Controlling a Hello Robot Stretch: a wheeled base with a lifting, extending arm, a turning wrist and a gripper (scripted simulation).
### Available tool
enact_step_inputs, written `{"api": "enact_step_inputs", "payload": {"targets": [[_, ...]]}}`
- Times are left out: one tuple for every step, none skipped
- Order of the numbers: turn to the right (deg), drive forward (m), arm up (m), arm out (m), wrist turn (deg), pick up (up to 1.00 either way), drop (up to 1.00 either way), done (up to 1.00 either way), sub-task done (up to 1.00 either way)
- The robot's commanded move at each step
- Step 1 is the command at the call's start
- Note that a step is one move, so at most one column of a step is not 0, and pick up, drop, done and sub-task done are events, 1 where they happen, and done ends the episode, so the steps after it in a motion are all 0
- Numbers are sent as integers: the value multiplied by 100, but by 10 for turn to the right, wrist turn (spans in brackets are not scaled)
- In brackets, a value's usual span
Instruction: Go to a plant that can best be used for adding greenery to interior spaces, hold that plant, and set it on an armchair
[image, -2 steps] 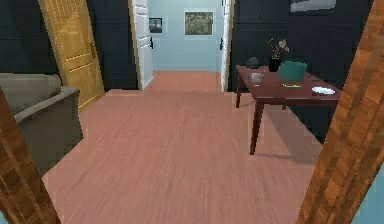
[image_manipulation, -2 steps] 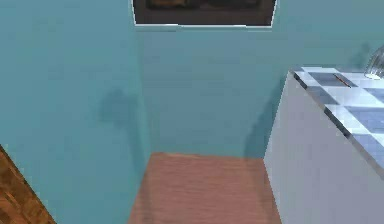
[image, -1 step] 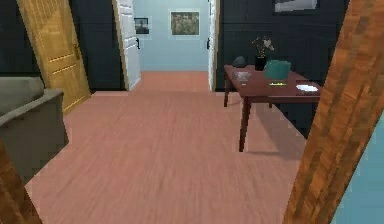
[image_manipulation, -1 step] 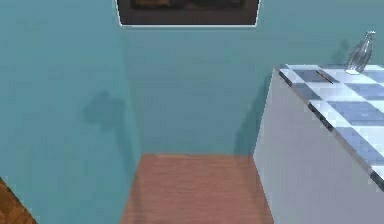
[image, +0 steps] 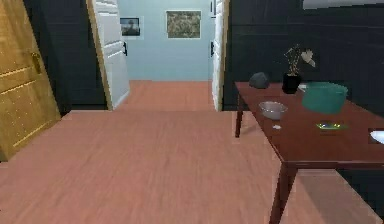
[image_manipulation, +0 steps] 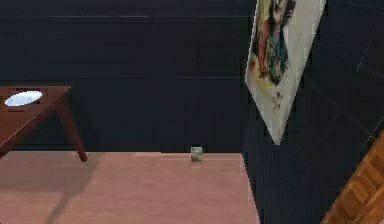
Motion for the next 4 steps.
{"api": "enact_step_inputs", "payload": {"targets": [[0, 100, 0, 0, 0, 0, 0, 0, 0], [0, 100, 0, 0, 0, 0, 0, 0, 0], [0, 100, 0, 0, 0, 0, 0, 0, 0], [0, 80, 0, 0, 0, 0, 0, 0, 0]]}}
